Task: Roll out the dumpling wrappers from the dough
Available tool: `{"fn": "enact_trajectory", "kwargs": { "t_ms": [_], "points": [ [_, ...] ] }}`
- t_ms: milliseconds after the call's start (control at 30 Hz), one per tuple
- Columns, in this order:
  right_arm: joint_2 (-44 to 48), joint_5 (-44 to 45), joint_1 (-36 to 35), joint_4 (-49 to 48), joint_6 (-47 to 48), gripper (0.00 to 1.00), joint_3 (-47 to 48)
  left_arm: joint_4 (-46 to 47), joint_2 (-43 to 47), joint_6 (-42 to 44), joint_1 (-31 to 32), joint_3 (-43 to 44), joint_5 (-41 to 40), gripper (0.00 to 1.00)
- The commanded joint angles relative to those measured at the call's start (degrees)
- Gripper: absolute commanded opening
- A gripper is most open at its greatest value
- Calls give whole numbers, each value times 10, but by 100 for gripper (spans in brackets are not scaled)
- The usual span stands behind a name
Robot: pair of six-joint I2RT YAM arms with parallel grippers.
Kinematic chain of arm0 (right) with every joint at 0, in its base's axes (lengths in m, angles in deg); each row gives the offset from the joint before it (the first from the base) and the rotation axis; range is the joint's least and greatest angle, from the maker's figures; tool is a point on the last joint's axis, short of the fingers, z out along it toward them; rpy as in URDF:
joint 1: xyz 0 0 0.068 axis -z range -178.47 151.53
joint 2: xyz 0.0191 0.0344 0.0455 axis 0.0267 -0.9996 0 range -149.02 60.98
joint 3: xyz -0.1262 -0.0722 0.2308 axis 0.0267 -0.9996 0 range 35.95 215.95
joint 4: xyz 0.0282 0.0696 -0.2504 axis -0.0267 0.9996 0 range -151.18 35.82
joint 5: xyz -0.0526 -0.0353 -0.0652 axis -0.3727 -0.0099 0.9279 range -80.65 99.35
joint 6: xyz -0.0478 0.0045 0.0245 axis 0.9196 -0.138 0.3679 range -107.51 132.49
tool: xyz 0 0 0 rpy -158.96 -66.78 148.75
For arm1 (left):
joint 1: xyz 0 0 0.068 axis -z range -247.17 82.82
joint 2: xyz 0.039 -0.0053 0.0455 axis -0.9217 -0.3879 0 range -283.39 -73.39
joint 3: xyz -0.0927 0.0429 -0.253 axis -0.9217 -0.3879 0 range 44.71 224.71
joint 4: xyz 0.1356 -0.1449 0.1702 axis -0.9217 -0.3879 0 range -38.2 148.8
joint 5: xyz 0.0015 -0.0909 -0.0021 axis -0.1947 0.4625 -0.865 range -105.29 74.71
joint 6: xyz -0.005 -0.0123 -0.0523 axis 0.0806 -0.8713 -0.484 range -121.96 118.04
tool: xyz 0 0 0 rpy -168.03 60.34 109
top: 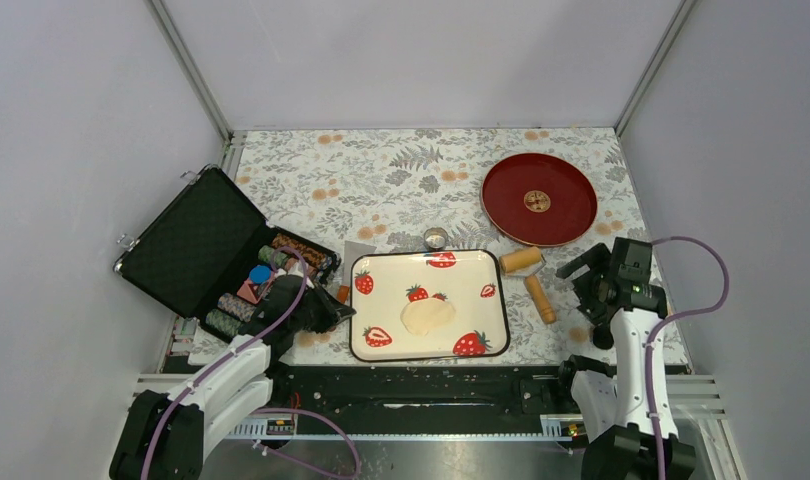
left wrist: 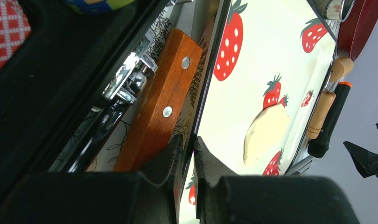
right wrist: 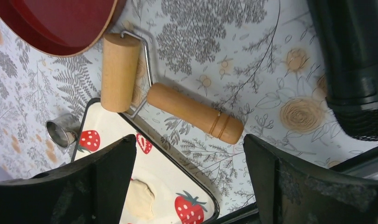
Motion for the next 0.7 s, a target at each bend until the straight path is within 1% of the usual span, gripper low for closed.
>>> {"fn": "enact_trajectory", "kwargs": {
  "t_ms": [0, 67, 100, 200, 300, 367, 467, 667],
  "points": [
    [-9, 40, 1, 21, 51, 92, 56, 3, -12, 7, -10, 2, -14, 0],
    [-27, 9, 1, 18, 73, 90, 73, 6, -15, 7, -10, 2, -14, 0],
    [-43, -27, 1, 19, 88, 88, 84, 5, -15, 7, -11, 3, -13, 0],
    [-83, -95, 1, 15, 110, 87, 95, 2, -11, 7, -11, 3, -15, 0],
    [-122, -140, -4, 11, 122, 87, 94, 10, -19, 7, -11, 1, -10, 0],
    [-148, -155, -16, 10, 130, 88, 93, 9, -20, 8, -11, 2, -9, 0],
    [-182, -164, -58, 6, 128, 88, 94, 6, -16, 7, -12, 3, -13, 0],
    [-239, -147, -185, -33, 81, 89, 122, 14, -28, 9, -12, 3, -7, 0]
  ]
}}
